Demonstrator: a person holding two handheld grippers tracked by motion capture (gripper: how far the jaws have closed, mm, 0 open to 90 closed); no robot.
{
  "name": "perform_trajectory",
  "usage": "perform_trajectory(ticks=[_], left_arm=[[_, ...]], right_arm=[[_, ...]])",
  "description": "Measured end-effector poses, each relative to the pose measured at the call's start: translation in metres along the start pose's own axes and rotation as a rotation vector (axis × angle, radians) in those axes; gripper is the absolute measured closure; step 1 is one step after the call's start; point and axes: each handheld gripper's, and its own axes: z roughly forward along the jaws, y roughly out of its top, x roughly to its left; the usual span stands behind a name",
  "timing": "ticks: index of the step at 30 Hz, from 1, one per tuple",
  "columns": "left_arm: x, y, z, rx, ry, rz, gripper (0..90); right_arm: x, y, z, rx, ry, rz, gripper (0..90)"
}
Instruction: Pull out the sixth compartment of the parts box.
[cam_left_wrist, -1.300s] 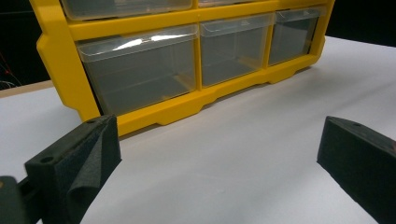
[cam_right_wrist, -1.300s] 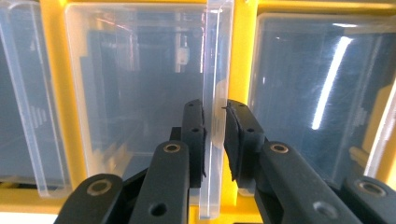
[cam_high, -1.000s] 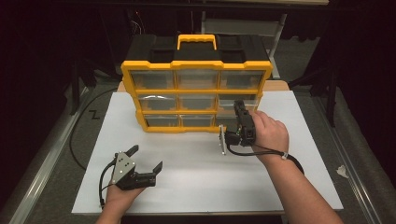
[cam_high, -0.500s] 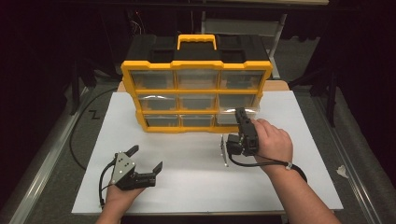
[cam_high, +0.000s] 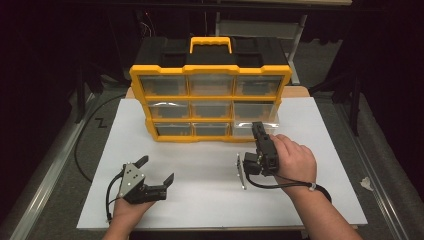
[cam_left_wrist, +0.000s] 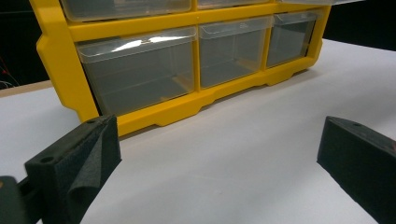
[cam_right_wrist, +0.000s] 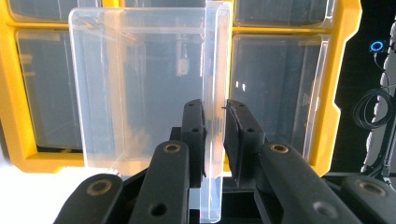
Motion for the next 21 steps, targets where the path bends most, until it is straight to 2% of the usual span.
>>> perform_trajectory(ticks=[3, 4, 6, 7, 16, 21], left_arm=[[0.0002, 0.0000, 0.0000, -0.002, 0.000, -0.001, 0.2], [0.0003, 0.0000, 0.0000, -0.002, 0.000, -0.001, 0.2], [0.0003, 0.0000, 0.0001, -0.002, 0.000, -0.002, 0.2], [0.0003, 0.0000, 0.0001, -0.002, 0.000, -0.002, 0.2], [0.0001, 0.0000, 0.0000, -0.002, 0.000, -0.002, 0.2], [0.0001, 0.0000, 0.0001, -0.001, -0.001, -0.002, 0.2]], right_arm=[[0.0005, 0.0003, -0.0017, -0.001, 0.001, 0.001, 80.4], [0.0020, 0.0002, -0.0026, 0.006, 0.005, 0.018, 80.4], [0.0011, 0.0004, -0.0034, -0.002, 0.000, -0.003, 80.4], [0.0026, 0.0002, -0.0042, 0.001, 0.002, 0.011, 80.3], [0.0047, -0.0004, -0.0090, -0.010, 0.000, -0.001, 80.0], [0.0070, -0.0007, -0.0096, -0.006, -0.009, 0.012, 79.7]])
